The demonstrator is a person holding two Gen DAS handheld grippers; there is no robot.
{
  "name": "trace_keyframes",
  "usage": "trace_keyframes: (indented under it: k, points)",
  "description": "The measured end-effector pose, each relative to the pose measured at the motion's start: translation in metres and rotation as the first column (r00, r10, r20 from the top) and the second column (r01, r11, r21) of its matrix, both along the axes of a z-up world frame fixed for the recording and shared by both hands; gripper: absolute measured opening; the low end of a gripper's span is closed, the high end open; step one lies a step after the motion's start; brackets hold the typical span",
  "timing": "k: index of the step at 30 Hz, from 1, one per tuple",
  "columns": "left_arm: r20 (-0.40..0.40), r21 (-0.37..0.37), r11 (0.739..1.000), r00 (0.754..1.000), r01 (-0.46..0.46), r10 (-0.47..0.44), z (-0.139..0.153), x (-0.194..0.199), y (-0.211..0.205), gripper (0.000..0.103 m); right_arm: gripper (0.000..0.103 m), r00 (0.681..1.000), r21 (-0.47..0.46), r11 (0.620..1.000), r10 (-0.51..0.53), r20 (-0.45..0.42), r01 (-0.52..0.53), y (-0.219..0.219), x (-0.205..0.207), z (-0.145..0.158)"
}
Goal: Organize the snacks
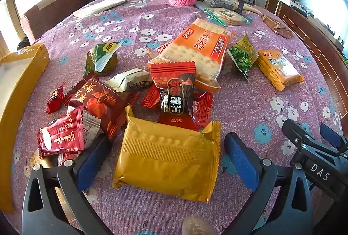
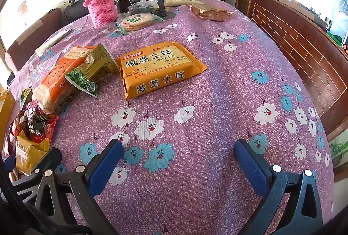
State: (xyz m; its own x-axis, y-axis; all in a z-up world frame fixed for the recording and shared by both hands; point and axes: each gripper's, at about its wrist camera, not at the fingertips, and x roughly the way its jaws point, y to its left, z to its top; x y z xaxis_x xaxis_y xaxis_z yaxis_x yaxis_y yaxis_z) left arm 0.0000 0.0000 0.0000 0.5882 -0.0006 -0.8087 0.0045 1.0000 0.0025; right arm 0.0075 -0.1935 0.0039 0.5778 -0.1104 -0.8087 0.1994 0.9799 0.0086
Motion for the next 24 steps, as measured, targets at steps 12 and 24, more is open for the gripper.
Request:
trace_keyframes:
  k: [12,24]
  points:
    - [-0.001,-0.001,1.000,1.000,-0.010,0.010,0.0001,-0.0002,0.0003,0.103,0.103,1.000,0.000,1.000,0.000,0.001,0.000,0.0000,-0.0001,0.0001]
    - [0.000,0.001,1.000,1.000,-0.010,0.010,0.0009,-0.0002,0.0002,0.103,0.103,1.000,0.000,1.000,0.000,0.001,0.000,0.0000,-0.0001,0.0001]
